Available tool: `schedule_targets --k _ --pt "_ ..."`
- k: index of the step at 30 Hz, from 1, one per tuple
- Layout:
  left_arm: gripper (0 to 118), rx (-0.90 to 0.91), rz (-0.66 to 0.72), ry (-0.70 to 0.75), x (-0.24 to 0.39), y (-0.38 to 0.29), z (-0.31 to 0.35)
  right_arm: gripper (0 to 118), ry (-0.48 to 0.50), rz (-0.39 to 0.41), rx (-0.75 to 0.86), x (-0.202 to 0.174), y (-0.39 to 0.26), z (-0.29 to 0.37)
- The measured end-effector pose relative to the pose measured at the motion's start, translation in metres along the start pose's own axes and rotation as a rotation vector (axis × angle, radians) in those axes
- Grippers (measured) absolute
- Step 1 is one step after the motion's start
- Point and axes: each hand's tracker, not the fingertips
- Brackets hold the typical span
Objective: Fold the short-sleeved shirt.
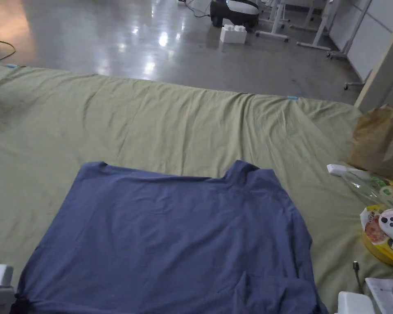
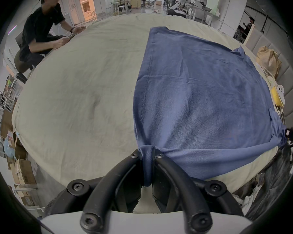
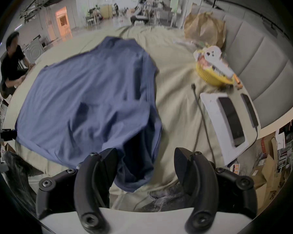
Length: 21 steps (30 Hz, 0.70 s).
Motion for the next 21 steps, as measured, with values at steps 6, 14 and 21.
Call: schedule_targets --k 6,14,21 --pt "10 0.01 -0.002 0.02 -0.006 -0.003 -0.004 72 0.038 0.024 -0.13 -0.01 0.001 -0.037" --pt "10 -0.007 0.004 0.002 -0.011 0.005 -0.007 6 0.087 0.081 -0.152 -0.012 0.006 -0.043" --pt "10 0.011 0.015 -0.011 -0.013 0.009 0.0 5 0.066 0.095 0.016 -0.008 0.009 -0.016"
